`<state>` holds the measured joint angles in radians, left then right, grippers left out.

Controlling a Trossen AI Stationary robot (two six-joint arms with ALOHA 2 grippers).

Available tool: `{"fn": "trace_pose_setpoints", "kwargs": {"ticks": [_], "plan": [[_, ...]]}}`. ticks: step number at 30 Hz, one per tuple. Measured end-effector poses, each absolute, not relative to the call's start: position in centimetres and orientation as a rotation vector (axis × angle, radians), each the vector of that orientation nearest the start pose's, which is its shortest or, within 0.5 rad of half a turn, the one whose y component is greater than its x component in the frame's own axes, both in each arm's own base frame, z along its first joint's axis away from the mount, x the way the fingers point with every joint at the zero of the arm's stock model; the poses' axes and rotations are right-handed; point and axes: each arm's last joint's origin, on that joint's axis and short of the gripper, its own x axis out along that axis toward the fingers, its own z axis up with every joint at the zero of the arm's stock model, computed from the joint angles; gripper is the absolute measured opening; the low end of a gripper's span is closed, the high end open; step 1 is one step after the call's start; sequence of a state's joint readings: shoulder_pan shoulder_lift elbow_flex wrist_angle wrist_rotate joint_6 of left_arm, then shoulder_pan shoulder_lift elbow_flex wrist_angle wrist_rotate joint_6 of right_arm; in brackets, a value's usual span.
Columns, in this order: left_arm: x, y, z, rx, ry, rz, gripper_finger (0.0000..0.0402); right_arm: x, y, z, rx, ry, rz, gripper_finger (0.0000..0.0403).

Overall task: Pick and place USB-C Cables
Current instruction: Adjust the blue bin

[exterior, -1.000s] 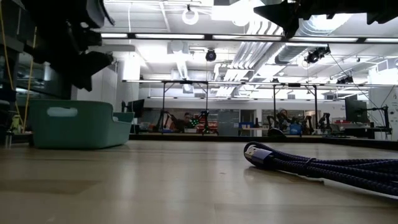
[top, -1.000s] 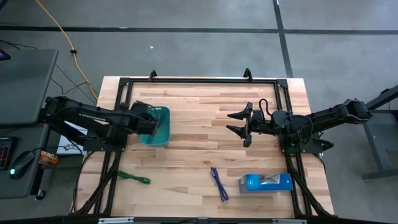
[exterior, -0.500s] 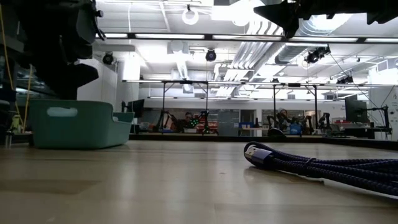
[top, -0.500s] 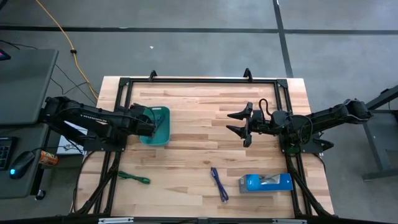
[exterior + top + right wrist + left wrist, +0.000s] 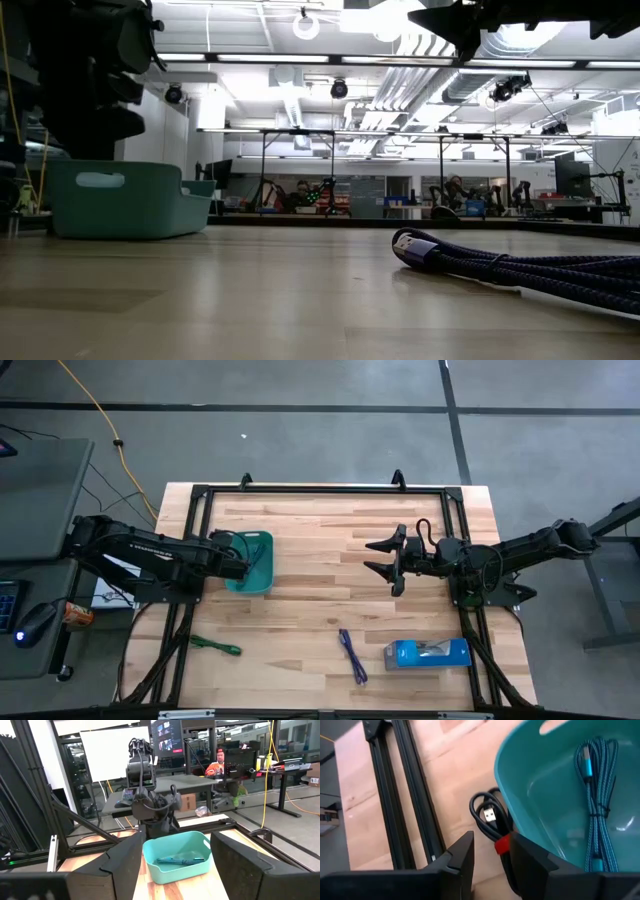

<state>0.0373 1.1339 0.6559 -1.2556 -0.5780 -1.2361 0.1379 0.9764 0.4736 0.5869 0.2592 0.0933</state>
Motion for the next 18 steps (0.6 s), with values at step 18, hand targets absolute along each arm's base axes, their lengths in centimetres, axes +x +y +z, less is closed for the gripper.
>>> {"fn": "trace_pose_setpoints", "kwargs": {"ticks": [18], "plan": [[14.40, 1.96, 19.07, -0.503, 1.122, 1.272, 0.0099, 21.02, 2.17, 26.48, 0.110, -0.088, -0.118, 0.0227]]}}
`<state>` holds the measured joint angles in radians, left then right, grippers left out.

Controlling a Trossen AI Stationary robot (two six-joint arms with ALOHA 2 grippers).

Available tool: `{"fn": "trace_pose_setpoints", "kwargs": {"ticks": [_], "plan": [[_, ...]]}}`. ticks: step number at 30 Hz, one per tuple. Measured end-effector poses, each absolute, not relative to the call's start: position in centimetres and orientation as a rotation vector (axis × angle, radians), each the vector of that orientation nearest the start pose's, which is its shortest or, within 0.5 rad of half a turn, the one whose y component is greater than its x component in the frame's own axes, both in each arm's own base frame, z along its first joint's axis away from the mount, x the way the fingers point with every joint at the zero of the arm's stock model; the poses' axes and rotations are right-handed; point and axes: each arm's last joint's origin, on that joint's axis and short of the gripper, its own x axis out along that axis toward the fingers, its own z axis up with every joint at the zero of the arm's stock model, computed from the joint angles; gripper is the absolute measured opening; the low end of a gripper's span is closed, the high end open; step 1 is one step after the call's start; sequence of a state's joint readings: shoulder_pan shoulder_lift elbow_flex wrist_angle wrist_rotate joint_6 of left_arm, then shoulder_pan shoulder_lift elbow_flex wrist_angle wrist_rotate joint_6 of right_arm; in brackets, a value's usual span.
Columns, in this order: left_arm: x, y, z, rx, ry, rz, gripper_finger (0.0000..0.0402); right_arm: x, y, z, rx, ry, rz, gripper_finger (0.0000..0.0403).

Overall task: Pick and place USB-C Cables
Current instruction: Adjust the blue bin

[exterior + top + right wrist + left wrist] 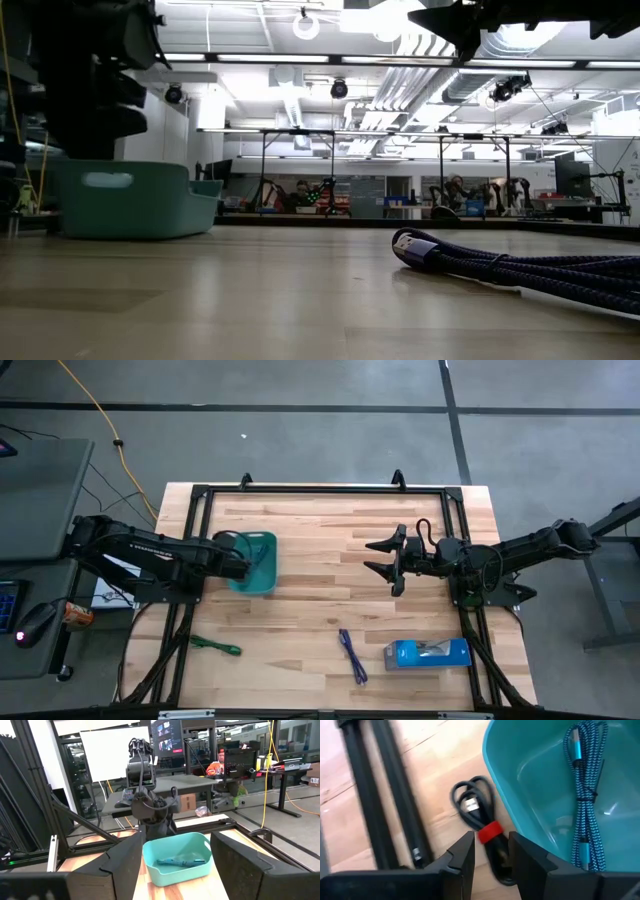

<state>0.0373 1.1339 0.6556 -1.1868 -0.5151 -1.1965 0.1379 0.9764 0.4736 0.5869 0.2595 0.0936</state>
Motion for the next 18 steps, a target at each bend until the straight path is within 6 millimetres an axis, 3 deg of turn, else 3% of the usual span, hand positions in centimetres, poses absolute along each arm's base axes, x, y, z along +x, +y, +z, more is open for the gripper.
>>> {"fn": "trace_pose_setpoints", "kwargs": {"ticks": [18], "plan": [[16.2, 2.1, 19.1, -0.449, 1.036, 1.113, 0.0099, 21.0, 2.2, 26.5, 0.113, -0.088, -0.118, 0.0227]]}}
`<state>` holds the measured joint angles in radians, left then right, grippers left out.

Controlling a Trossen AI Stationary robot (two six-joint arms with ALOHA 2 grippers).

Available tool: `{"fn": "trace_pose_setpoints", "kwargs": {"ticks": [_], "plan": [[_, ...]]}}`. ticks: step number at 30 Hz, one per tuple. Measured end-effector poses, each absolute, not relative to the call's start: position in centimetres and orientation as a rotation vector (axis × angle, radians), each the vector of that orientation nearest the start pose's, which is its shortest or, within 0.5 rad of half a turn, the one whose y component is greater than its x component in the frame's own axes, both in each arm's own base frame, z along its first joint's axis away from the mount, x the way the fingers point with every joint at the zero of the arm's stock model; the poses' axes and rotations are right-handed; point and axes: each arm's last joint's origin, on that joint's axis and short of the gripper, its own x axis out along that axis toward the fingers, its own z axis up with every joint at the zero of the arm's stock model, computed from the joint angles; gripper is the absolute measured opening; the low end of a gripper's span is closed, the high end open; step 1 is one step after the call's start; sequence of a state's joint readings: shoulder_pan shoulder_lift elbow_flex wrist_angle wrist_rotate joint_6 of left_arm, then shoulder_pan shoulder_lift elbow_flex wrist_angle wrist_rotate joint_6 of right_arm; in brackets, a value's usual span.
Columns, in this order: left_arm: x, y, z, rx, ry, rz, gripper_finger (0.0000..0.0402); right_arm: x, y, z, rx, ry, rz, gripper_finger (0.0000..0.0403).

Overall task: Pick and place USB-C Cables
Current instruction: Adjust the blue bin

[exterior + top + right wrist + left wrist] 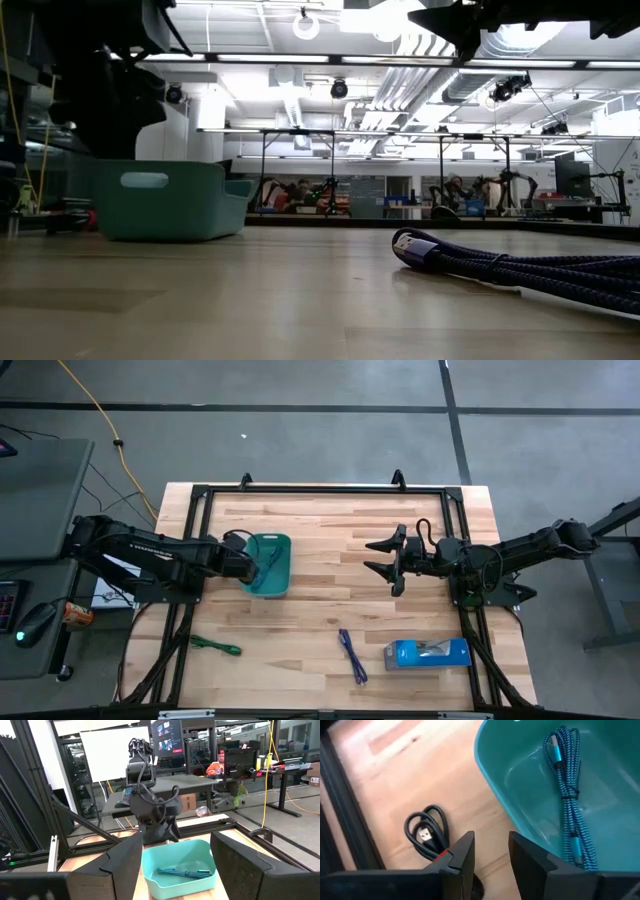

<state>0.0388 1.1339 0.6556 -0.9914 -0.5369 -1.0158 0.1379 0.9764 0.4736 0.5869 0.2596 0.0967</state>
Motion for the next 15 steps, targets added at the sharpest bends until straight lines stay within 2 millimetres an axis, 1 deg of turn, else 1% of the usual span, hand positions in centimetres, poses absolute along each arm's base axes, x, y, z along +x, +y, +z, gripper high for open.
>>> {"fn": "trace_pose_setpoints", "kwargs": {"ticks": [2, 6, 15], "plan": [[16.0, 2.2, 19.1, -0.438, 1.032, 1.140, 0.0099, 21.0, 2.2, 26.5, 0.113, -0.088, -0.117, 0.0227], [15.8, 2.1, 19.0, -0.498, 1.021, 1.184, 0.0099, 21.0, 2.2, 26.5, 0.113, -0.086, -0.117, 0.0227], [14.6, 2.8, 17.5, -0.550, 1.042, 1.286, 0.0097, 21.0, 2.2, 26.4, 0.112, -0.081, -0.118, 0.0227]]}}
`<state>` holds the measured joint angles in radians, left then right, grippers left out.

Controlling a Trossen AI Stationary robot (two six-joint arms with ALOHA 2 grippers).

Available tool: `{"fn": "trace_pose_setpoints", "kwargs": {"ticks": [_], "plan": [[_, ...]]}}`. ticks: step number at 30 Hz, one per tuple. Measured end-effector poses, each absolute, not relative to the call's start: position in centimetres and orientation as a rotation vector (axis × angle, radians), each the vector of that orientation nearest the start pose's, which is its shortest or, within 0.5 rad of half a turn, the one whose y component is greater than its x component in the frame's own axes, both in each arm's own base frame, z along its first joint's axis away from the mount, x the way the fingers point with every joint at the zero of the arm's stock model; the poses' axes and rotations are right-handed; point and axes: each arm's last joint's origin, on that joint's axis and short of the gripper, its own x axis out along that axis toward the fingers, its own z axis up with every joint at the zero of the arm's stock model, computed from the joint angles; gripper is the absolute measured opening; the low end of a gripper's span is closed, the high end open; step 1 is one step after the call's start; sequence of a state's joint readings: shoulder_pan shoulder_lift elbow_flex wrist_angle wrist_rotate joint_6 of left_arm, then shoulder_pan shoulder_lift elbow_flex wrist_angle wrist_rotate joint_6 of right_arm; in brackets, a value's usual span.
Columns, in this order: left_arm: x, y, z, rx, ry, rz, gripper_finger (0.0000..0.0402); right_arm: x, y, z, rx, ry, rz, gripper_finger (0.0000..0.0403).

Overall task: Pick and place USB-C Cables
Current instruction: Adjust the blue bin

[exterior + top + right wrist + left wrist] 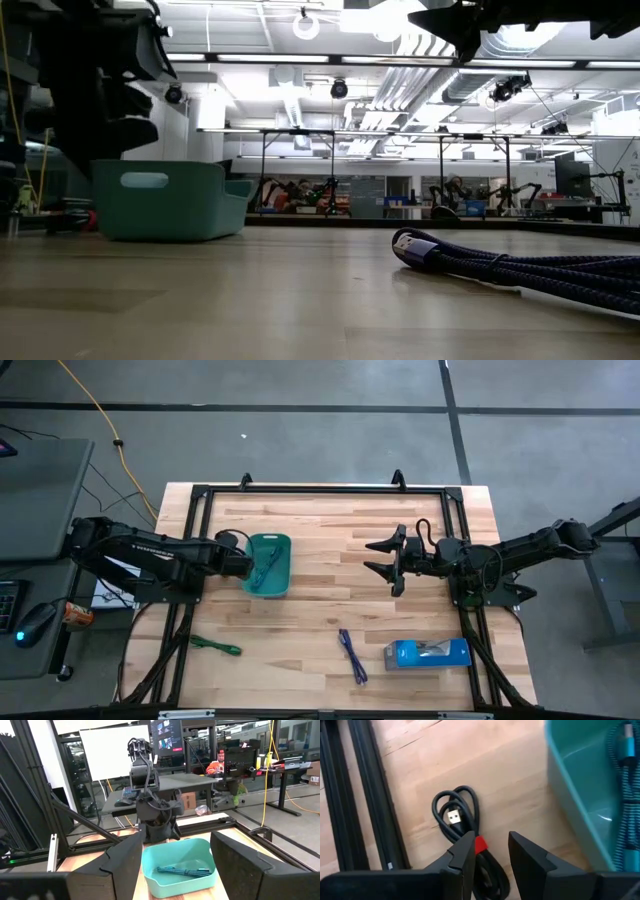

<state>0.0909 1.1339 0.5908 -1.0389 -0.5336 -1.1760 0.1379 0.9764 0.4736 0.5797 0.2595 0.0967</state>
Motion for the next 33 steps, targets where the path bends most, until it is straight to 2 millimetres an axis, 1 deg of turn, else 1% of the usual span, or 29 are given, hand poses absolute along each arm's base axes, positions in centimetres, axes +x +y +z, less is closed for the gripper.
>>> {"fn": "trace_pose_setpoints", "kwargs": {"ticks": [4, 10, 13, 19, 33], "plan": [[14.3, 3.1, 17.0, -0.574, 1.049, 1.312, 0.0097, 21.0, 2.2, 26.4, 0.112, -0.081, -0.118, 0.0227], [13.5, 3.0, 15.3, -0.659, 1.083, 1.313, 0.0097, 21.0, 2.2, 26.4, 0.112, -0.081, -0.118, 0.0227], [13.1, 2.9, 14.6, -0.670, 1.080, 1.330, 0.0097, 21.0, 2.2, 26.4, 0.105, -0.081, -0.119, 0.0227], [13.4, 3.1, 14.5, -0.687, 1.026, 1.336, 0.0097, 21.0, 2.2, 26.4, 0.104, -0.081, -0.119, 0.0227], [13.4, 3.2, 14.6, -0.659, 1.003, 1.349, 0.0097, 21.0, 2.2, 26.4, 0.104, -0.081, -0.119, 0.0227]]}}
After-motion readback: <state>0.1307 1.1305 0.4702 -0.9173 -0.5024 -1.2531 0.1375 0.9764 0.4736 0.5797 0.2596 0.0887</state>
